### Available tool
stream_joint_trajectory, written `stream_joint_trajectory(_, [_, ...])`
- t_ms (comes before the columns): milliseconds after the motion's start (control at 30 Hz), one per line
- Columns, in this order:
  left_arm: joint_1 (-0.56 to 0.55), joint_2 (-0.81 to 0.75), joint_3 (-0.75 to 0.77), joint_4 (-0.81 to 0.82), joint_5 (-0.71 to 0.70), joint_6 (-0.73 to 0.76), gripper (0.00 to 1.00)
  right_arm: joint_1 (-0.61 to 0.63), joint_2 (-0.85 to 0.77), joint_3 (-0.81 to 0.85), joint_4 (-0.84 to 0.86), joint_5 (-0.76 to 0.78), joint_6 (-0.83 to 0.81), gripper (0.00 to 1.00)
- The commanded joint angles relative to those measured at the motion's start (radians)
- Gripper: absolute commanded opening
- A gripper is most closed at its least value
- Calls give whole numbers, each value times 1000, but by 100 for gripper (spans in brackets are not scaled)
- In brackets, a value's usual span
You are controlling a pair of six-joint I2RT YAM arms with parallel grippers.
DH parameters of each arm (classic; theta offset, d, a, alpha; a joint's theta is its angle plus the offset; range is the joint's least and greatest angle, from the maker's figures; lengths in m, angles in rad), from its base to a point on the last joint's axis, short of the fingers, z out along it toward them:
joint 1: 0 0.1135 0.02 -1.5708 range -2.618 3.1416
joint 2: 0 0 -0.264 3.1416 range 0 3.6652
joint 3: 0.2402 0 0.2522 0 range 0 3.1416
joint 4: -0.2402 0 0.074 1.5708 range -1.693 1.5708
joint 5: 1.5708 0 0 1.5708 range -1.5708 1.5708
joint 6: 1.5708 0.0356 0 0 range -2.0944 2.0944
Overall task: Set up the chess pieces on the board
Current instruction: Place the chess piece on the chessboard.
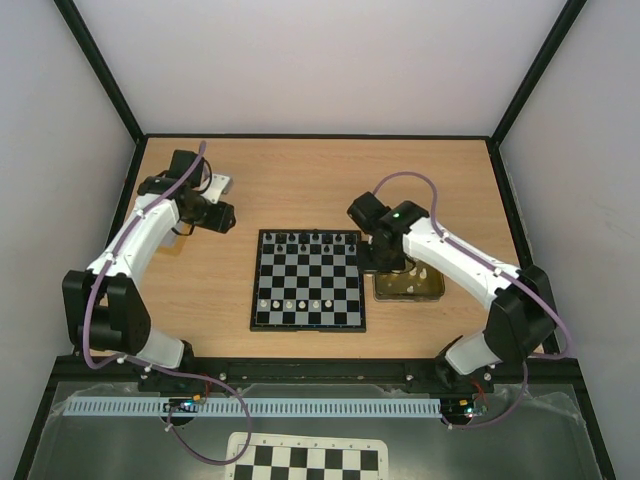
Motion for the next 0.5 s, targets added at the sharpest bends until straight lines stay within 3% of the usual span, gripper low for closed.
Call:
stream_joint_trajectory(0, [-5, -31, -3, -10, 11, 6, 58, 46, 51, -1, 36, -14, 35, 2])
stream_joint_trajectory(267, [-5, -38, 8, -13, 8, 3, 59, 156, 108, -30, 110, -21, 97, 2])
stream_joint_trajectory(467, [-5, -46, 1, -10, 3, 1, 59, 171, 118, -75, 166, -28, 124, 2])
